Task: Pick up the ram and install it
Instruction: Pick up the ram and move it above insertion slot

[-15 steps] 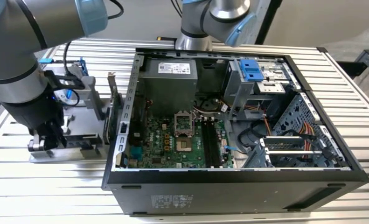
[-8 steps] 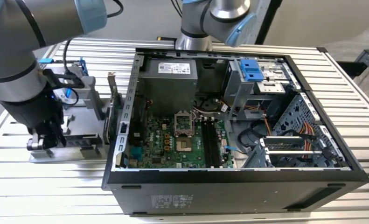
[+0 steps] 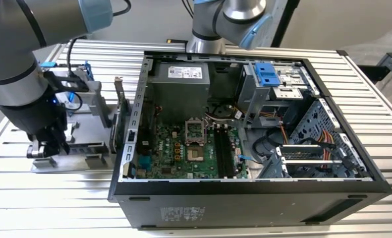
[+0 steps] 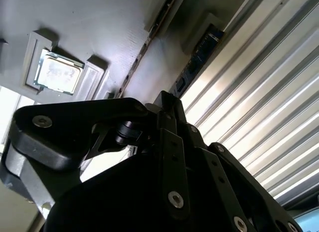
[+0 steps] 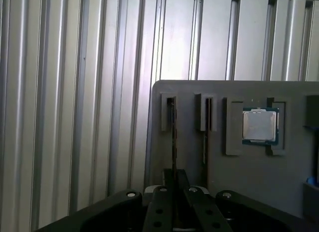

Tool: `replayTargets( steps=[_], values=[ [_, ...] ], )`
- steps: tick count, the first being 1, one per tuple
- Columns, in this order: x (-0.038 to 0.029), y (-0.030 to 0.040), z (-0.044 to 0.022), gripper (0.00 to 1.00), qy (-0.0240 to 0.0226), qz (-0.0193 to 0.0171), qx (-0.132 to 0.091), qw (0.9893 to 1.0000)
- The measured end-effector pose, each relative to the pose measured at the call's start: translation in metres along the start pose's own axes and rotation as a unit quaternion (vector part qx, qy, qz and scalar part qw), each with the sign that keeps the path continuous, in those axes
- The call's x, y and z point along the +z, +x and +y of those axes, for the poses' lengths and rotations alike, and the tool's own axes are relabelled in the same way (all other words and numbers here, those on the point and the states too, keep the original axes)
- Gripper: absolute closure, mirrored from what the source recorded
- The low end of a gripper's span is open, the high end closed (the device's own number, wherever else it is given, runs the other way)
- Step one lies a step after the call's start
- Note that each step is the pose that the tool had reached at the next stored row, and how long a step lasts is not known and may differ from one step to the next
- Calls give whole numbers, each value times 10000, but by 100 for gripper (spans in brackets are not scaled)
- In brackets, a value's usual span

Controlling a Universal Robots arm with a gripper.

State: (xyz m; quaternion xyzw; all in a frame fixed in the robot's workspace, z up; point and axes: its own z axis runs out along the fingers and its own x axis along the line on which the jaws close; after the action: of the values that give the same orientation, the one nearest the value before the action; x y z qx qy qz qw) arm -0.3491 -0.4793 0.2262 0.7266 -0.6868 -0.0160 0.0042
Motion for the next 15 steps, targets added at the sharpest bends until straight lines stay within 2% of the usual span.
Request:
replayTargets(
  steps=[6,15],
  values=[
    [-49,2,2,100,2,-27,49,10000],
    [-111,1,3,100,3,-29,52,10000]
  ],
)
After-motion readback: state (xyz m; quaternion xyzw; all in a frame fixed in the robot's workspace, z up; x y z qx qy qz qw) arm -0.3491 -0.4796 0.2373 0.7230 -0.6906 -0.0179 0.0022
